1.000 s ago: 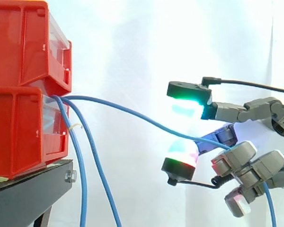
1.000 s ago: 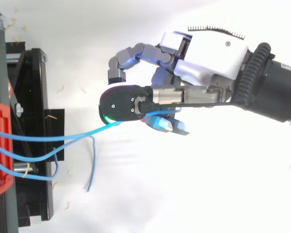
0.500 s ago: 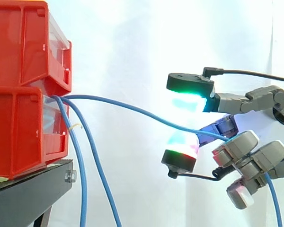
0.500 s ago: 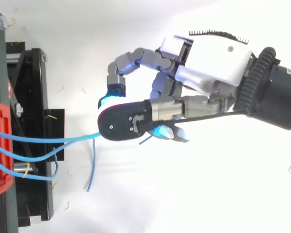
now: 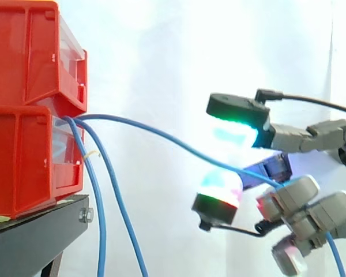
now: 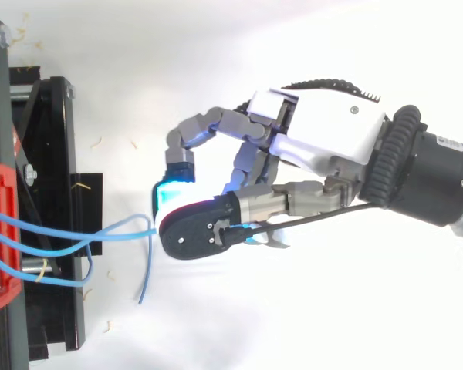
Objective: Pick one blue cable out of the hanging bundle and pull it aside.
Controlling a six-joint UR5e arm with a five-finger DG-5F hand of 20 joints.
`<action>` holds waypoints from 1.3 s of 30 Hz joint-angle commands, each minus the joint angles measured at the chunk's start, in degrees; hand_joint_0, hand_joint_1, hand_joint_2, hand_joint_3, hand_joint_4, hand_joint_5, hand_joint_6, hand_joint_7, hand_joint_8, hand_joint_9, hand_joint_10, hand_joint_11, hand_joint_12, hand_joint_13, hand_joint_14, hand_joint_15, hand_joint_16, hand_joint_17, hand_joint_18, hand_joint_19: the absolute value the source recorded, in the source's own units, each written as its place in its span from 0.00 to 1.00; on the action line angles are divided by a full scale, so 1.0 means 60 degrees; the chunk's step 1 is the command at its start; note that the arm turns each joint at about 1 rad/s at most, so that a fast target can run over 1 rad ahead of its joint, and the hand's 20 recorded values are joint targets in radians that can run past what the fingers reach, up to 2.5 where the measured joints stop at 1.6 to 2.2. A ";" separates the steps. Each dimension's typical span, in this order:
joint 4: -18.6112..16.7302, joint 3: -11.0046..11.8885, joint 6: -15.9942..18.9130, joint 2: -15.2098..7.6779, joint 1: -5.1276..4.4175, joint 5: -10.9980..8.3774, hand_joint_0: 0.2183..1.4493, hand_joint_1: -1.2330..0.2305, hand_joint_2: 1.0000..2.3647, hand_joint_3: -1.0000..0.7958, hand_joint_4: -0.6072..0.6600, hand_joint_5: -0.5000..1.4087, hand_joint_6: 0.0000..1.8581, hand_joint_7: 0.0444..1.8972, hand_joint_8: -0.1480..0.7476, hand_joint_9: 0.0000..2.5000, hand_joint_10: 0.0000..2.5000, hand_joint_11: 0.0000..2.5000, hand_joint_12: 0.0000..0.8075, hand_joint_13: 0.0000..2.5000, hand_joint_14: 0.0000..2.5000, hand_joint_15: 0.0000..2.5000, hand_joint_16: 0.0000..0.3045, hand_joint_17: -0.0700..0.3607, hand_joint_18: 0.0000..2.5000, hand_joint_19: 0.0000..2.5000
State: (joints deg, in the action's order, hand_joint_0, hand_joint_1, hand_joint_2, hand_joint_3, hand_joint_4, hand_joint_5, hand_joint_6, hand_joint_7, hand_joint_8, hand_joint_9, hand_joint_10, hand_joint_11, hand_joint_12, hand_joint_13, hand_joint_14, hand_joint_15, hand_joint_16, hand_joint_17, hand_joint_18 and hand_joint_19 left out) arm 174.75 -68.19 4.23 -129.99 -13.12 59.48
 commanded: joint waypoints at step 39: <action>-0.1528 -0.0427 -0.0632 -0.0014 -0.0113 0.0078 0.20 0.37 0.00 0.28 0.60 0.22 0.46 0.62 0.51 0.57 0.01 0.61 0.50 0.65 0.01 0.55 0.20 0.48 0.43 0.31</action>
State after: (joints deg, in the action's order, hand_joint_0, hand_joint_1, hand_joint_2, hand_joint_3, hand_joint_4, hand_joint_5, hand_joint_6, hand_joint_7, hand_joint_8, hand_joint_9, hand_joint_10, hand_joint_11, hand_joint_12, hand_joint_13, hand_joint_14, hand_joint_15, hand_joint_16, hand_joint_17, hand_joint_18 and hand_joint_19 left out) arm 165.62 -70.97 0.54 -130.08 -13.83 59.91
